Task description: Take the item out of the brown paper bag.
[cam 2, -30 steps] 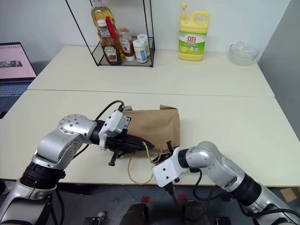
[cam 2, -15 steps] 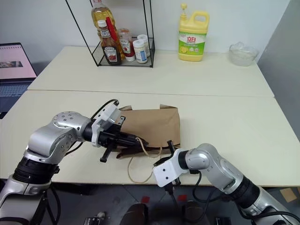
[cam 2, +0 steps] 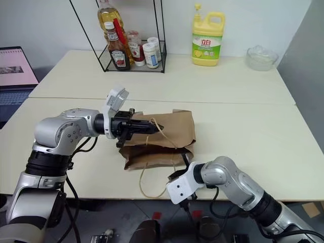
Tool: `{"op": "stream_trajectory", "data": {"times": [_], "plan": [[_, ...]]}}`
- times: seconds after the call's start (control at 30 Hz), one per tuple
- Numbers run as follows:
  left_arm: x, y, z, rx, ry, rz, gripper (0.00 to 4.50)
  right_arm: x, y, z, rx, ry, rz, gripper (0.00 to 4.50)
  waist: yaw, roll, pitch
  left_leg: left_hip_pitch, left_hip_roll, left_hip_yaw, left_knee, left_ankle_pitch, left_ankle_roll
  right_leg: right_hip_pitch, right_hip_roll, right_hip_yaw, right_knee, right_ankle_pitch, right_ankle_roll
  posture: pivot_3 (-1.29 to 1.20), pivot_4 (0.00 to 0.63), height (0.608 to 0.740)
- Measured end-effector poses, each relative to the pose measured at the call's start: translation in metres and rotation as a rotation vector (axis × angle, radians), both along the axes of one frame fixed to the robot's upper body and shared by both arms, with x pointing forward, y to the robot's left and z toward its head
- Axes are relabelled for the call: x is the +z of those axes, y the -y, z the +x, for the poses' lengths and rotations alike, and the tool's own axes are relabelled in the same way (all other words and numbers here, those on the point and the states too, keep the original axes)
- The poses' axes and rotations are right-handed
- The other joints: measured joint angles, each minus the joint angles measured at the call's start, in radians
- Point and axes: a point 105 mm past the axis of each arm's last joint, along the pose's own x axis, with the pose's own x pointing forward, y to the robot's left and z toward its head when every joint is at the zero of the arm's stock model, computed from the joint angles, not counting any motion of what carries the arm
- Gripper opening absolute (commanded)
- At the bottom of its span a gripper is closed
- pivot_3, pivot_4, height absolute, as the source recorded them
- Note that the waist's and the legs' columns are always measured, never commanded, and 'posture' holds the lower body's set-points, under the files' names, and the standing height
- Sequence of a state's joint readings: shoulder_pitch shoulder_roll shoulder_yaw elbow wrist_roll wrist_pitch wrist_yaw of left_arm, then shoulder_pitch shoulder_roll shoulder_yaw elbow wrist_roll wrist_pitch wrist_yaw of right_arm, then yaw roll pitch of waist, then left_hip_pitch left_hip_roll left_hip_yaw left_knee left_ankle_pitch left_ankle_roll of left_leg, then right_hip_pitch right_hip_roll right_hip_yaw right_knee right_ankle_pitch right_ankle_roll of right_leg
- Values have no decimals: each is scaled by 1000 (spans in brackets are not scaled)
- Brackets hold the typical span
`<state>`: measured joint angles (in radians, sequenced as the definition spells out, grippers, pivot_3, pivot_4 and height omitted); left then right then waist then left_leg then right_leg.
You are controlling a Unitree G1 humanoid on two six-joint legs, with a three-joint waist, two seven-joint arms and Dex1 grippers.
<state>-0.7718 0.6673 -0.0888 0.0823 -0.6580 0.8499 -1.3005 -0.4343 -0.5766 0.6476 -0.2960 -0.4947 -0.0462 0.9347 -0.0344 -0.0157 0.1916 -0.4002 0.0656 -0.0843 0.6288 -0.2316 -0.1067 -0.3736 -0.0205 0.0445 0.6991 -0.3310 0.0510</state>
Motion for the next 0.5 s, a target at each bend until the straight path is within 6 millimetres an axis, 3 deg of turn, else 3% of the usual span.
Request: {"op": "stream_trajectory", "data": {"times": [0.23, 0.5], "plan": [[8, 8, 18, 95, 20, -43, 0, -2, 0, 0, 4, 27, 12, 27, 2, 0, 0, 0, 0, 0, 0, 0, 0, 1, 0, 0, 0, 0, 0, 0, 150, 740], [60, -6, 25, 137, 136, -123, 0, -4, 3, -1, -7, 22, 27, 27, 1, 0, 0, 0, 0, 0, 0, 1, -1, 1, 0, 0, 0, 0, 0, 0, 150, 740]]}}
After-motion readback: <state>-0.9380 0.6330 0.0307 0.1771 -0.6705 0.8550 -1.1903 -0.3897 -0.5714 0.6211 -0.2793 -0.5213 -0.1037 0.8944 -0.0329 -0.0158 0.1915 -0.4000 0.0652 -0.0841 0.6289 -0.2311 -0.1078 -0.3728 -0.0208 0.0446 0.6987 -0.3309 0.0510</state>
